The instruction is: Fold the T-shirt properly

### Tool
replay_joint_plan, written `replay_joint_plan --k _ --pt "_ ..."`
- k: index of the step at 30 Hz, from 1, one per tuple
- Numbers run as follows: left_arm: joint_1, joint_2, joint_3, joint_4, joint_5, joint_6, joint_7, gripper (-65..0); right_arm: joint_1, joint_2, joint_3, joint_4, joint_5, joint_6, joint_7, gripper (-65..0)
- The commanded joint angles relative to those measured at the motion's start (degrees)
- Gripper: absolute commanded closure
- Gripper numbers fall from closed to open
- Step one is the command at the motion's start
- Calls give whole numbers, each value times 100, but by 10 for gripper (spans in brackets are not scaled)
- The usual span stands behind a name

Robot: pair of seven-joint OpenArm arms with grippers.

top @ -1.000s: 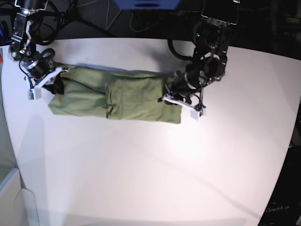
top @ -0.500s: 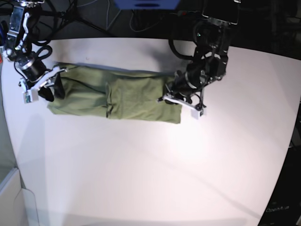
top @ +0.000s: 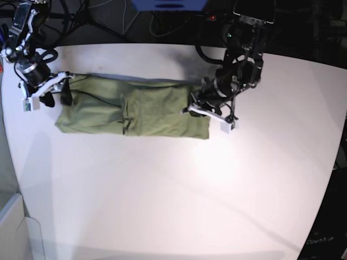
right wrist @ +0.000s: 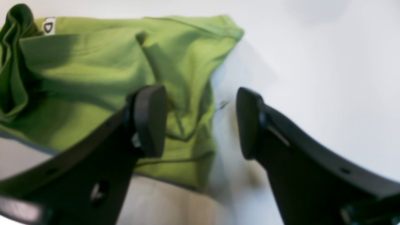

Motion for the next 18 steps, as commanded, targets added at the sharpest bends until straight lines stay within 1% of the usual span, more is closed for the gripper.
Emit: replay_joint_plan --k 1,2,13,16,18 --pt "27 -9 1 27 46 108 162 -16 30 60 36 26 83 14 133 -355" --pt "36 -9 1 27 46 108 162 -16 30 25 27 -27 83 23 133 -355" --pt "159 -9 1 194 46 108 162 -16 241 42 18 -642 83 32 133 -350" --pt "159 -9 18 291 46 108 180 -16 276 33 -193 -695 83 155 133 -348" --pt "159 -9 18 300 46 108 197 -16 276 33 -368 -695 83 181 133 -348"
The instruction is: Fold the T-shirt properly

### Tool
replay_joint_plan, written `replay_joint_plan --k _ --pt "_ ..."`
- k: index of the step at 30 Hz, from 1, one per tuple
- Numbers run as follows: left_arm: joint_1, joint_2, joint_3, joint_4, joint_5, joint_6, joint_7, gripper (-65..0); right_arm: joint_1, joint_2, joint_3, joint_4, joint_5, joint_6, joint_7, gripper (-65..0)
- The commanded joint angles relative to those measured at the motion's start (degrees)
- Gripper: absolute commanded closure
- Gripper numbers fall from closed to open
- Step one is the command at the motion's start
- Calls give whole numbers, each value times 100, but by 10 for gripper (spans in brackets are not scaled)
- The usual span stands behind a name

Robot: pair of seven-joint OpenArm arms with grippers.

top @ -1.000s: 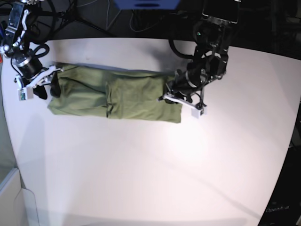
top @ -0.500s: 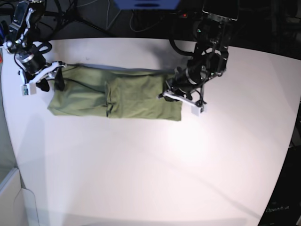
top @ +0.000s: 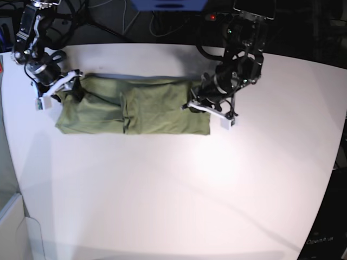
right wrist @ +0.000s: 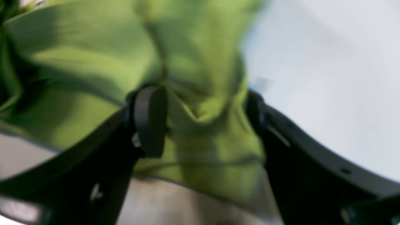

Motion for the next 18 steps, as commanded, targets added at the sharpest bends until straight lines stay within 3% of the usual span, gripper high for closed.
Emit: replay_joint_plan --k 1,5,7,9,12,13,18 --pt "2 -9 12 64 37 42 88 -16 18 60 -37 75 81 39 111 -348" --pt "54 -9 12 64 37 42 70 -16 18 86 -318 75 81 39 120 -345" --pt "81 -9 3 64 37 42 61 -16 18 95 -353 84 81 39 120 -309" --pt "89 -9 12 64 37 42 61 -16 45 95 -353 101 81 39 129 -221" --pt "125 -9 12 64 37 42 61 -16 133 165 -353 110 81 39 103 -30" --pt "125 -9 12 64 37 42 61 -16 141 209 -353 110 81 39 94 0" --pt "125 -9 20 64 37 42 61 -16 124 227 -344 312 81 39 138 -6"
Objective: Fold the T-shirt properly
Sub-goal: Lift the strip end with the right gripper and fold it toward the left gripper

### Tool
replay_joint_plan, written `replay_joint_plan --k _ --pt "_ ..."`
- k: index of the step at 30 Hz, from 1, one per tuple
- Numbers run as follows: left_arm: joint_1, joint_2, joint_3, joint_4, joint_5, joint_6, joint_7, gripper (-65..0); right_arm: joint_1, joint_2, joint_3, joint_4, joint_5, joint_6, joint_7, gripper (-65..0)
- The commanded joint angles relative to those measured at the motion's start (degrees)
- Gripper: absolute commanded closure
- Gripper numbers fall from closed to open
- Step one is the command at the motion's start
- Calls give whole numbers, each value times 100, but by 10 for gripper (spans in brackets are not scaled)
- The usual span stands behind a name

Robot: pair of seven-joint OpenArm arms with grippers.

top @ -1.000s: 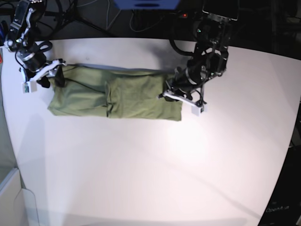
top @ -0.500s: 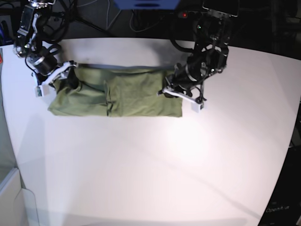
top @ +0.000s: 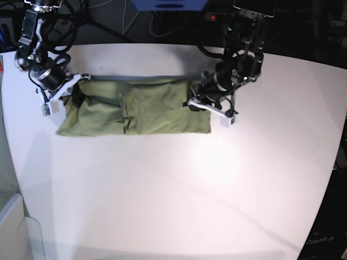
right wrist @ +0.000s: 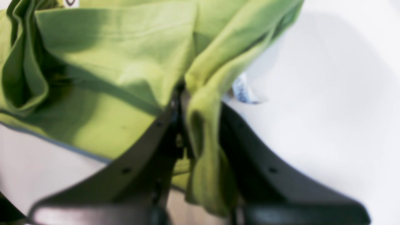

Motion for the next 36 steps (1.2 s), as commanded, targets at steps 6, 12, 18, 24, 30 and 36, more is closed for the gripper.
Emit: replay_joint_plan --k 6,12,18,24,30,36 --pt "20 -9 29 11 44 68 127 -16 -254 28 10 1146 101 39 122 -6" --pt "2 -9 29 2 44 68 127 -16 -597 63 -615 1911 92 22 122 -6" --pt "11 17 38 37 44 68 127 -16 -685 71 -1344 2175 92 4 122 -6" --pt "11 26 38 11 44 68 127 -16 -500 239 -2004 2254 92 -330 113 -6" --pt "2 17 47 46 44 68 171 -16 80 687 -3085 2289 92 -822 -150 -6" --pt "11 -53 47 29 62 68 162 -16 625 1109 -3806 2289 92 -1147 -484 -6"
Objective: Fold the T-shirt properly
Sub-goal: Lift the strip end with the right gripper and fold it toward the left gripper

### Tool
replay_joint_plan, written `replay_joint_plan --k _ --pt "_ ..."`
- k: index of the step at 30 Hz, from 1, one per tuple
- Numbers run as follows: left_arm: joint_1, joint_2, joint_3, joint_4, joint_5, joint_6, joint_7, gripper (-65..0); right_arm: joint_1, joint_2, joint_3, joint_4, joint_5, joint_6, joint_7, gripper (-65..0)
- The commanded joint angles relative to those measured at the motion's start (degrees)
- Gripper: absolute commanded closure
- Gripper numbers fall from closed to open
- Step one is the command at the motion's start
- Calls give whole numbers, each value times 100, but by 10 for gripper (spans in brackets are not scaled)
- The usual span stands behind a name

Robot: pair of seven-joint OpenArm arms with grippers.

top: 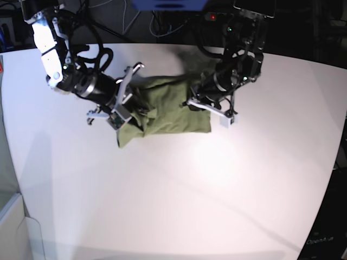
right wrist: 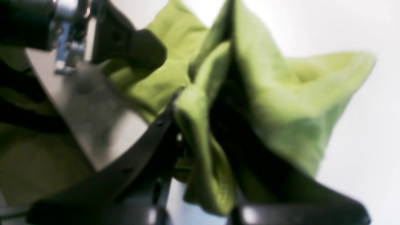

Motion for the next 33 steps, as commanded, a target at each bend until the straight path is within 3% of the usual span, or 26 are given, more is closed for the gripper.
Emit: replay_joint_plan --k 1,6,12,16,28,33 --pt "26 -84 14 22 42 68 94 -16 169 55 -130 108 79 15 86 -6" --pt "-9 -110 14 48 33 59 112 -16 714 -15 -763 108 79 -125 -486 -6" --pt "-18 -102 14 145 33 24 94 -16 1048 -208 -1212 99 79 -134 -741 -6" --pt "26 -102 -4 532 33 -310 121 -16 1075 -296 -1238 55 79 -134 -741 -10" --pt "211 -269 -83 1253 42 -292 147 -16 1233 -402 -1238 -429 70 -134 -723 -9" --pt "712 -348 -786 1692 42 -292 156 -16 1277 -384 -1212 -429 61 -134 -732 -7"
